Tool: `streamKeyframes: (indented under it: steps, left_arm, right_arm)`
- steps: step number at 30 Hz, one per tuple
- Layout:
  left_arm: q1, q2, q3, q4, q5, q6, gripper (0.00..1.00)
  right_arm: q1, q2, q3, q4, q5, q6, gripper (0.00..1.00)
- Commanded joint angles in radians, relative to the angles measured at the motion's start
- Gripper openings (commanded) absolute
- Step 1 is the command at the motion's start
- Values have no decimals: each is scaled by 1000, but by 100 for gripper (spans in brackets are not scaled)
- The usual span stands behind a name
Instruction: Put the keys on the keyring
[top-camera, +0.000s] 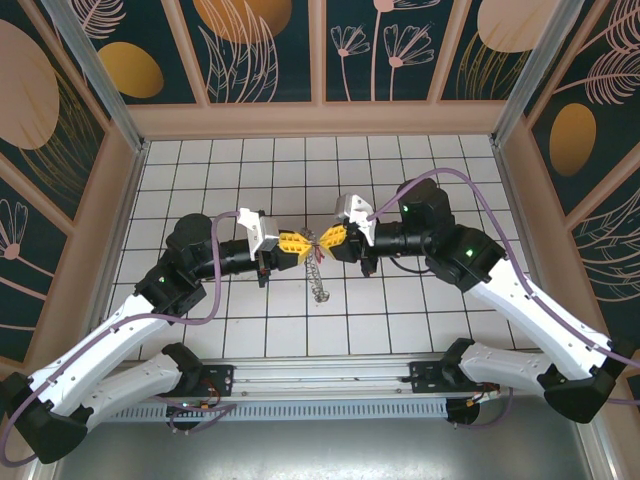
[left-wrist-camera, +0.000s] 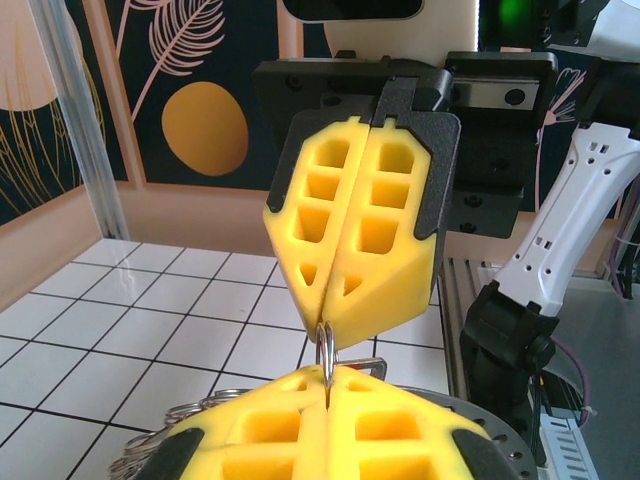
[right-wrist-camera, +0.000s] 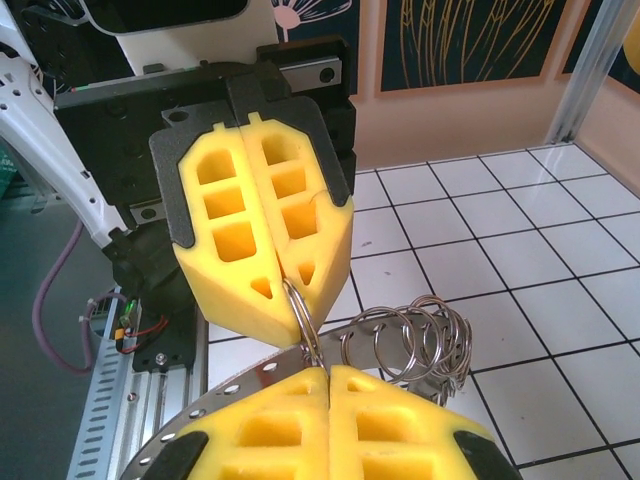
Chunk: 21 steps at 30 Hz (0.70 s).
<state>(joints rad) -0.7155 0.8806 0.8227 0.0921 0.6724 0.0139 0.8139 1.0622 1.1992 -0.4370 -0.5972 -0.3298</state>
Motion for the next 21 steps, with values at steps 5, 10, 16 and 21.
streamKeyframes:
  steps: [5, 10, 16, 21]
  left_arm:
    - [-4, -5, 20, 60, 9, 9, 0]
    - [-4, -5, 11, 75, 10, 3, 0]
    - [-3, -2, 4, 89, 14, -3, 0]
    - [-5, -11, 6, 73, 4, 3, 0]
  right_arm:
    - [-16, 47, -20, -52, -10, -17, 0]
    - [-18, 66, -16, -50, -16, -22, 0]
    - [-18, 76, -20, -13, -51, -20, 13]
    - [-18, 10, -40, 14, -7, -16, 27]
